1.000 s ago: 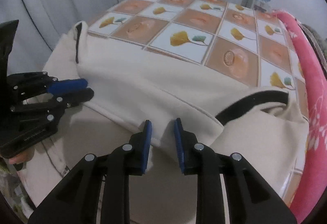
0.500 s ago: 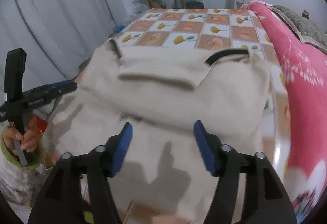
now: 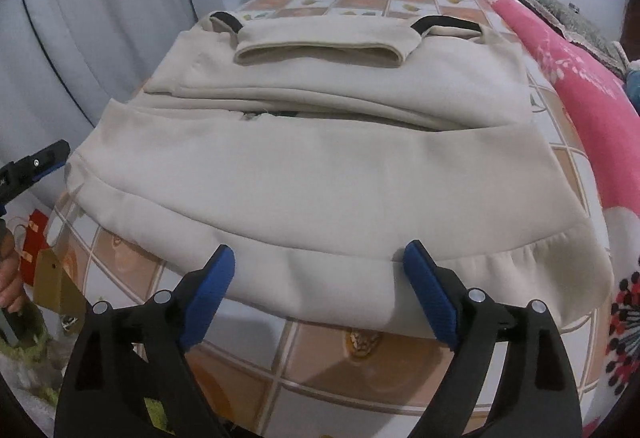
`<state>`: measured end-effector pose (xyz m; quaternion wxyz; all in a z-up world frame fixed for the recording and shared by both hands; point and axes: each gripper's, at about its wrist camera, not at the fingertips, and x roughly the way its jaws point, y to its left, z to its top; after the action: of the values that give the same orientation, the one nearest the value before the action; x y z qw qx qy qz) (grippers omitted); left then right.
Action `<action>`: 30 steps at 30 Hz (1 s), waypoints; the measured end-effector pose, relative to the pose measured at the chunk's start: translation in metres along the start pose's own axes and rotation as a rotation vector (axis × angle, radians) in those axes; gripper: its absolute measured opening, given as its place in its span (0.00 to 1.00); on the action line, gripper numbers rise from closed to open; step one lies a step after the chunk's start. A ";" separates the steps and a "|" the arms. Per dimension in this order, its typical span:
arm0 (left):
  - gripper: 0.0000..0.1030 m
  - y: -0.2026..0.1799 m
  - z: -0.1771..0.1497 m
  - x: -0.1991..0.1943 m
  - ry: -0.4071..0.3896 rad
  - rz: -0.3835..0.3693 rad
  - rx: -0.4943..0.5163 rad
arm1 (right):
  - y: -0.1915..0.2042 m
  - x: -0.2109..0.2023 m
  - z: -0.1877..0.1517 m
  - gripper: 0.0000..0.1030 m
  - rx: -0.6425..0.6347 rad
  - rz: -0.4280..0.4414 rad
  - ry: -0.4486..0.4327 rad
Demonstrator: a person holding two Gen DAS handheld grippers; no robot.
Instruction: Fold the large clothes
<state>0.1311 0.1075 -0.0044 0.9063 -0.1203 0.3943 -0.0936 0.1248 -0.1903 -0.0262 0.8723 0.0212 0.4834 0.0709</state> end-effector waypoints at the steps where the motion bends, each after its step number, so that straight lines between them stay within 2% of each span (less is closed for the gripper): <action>1: 0.54 0.003 0.001 0.001 -0.003 0.000 -0.006 | 0.000 0.001 0.000 0.84 0.004 0.001 0.000; 7: 0.50 0.024 0.014 0.022 0.003 0.007 -0.044 | 0.004 0.003 0.002 0.84 0.003 -0.021 0.010; 10: 0.48 0.031 0.019 0.035 0.036 0.028 -0.050 | 0.003 0.003 0.002 0.84 0.010 -0.026 0.011; 13: 0.42 0.044 0.022 0.050 0.080 0.035 -0.099 | 0.005 0.004 0.002 0.84 0.010 -0.035 0.011; 16: 0.42 0.046 0.023 0.048 0.072 0.001 -0.099 | 0.006 0.004 0.002 0.84 0.008 -0.041 0.011; 19: 0.39 0.050 0.023 0.037 0.025 -0.180 -0.134 | 0.006 0.004 0.001 0.84 0.007 -0.042 0.011; 21: 0.39 0.050 0.024 0.034 0.011 -0.232 -0.135 | 0.007 0.005 0.001 0.84 0.008 -0.042 0.011; 22: 0.39 0.051 0.025 0.036 0.020 -0.232 -0.134 | 0.006 0.004 0.001 0.84 0.007 -0.042 0.011; 25: 0.39 0.055 0.026 0.057 0.105 -0.134 -0.152 | 0.007 0.005 0.002 0.84 0.008 -0.044 0.011; 27: 0.39 0.056 0.026 0.059 0.098 -0.155 -0.167 | 0.006 0.004 0.002 0.84 0.010 -0.041 0.011; 30: 0.39 0.046 0.029 0.051 0.050 -0.201 -0.129 | 0.006 0.004 0.001 0.84 0.016 -0.034 0.009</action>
<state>0.1900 0.1416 -0.0343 0.8727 -0.2148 0.4078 -0.1613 0.1276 -0.1842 -0.0282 0.8710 0.0195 0.4880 0.0524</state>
